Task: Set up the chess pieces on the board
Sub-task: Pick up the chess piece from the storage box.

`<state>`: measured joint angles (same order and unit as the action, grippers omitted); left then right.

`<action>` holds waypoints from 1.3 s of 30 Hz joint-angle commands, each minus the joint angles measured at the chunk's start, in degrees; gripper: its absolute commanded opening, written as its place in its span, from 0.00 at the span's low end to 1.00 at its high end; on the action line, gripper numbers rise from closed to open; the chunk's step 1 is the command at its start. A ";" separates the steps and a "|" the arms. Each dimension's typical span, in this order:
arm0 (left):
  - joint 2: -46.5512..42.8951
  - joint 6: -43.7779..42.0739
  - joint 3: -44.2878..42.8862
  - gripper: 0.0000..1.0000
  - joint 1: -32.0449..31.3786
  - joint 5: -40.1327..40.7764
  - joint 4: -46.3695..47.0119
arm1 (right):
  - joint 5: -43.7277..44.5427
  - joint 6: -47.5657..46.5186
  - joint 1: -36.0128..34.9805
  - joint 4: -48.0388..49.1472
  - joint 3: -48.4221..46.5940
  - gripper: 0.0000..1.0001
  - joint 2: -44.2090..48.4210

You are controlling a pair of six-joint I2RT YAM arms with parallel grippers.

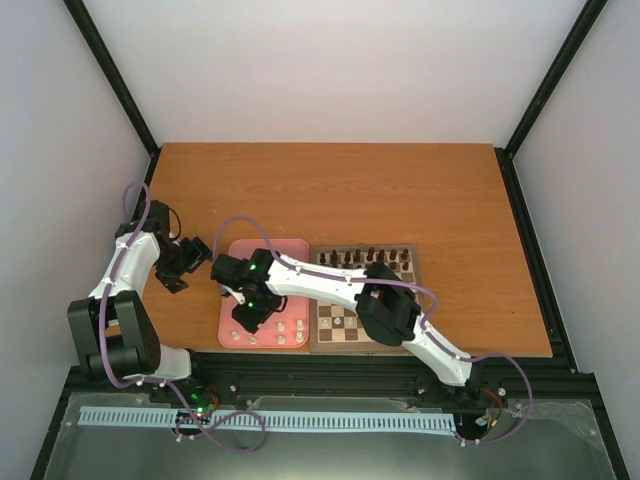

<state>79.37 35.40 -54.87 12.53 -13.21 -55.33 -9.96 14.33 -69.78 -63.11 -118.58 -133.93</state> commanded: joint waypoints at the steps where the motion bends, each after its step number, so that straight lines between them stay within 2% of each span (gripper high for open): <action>1: -1.26 0.63 -0.55 1.00 0.19 -0.41 0.26 | -0.17 -0.61 0.18 -2.32 -2.20 0.55 -0.86; 15: -1.16 0.46 -0.74 1.00 0.12 -0.08 -0.03 | 0.12 -1.53 0.33 -4.16 -5.75 0.45 -5.19; 19: -1.11 0.44 -0.77 1.00 0.12 -0.03 -0.02 | 0.65 -1.51 0.42 -3.97 -6.07 0.29 -5.58; 28: -0.63 0.46 -0.85 1.00 0.12 -0.15 0.21 | 2.62 -1.40 0.70 -3.81 -5.94 0.03 -4.75; 32: -0.54 0.36 -1.04 1.00 0.15 -0.06 0.13 | 7.66 0.72 1.91 -1.55 -3.46 0.03 -0.13; 39: -0.17 0.37 -1.57 1.00 0.14 -0.36 -0.13 | 14.55 9.18 8.58 3.63 9.82 0.03 18.05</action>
<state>79.33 35.40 -54.87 12.53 -13.28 -55.35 -1.67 17.65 -65.73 -62.00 -114.02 -129.08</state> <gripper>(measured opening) 0.998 0.047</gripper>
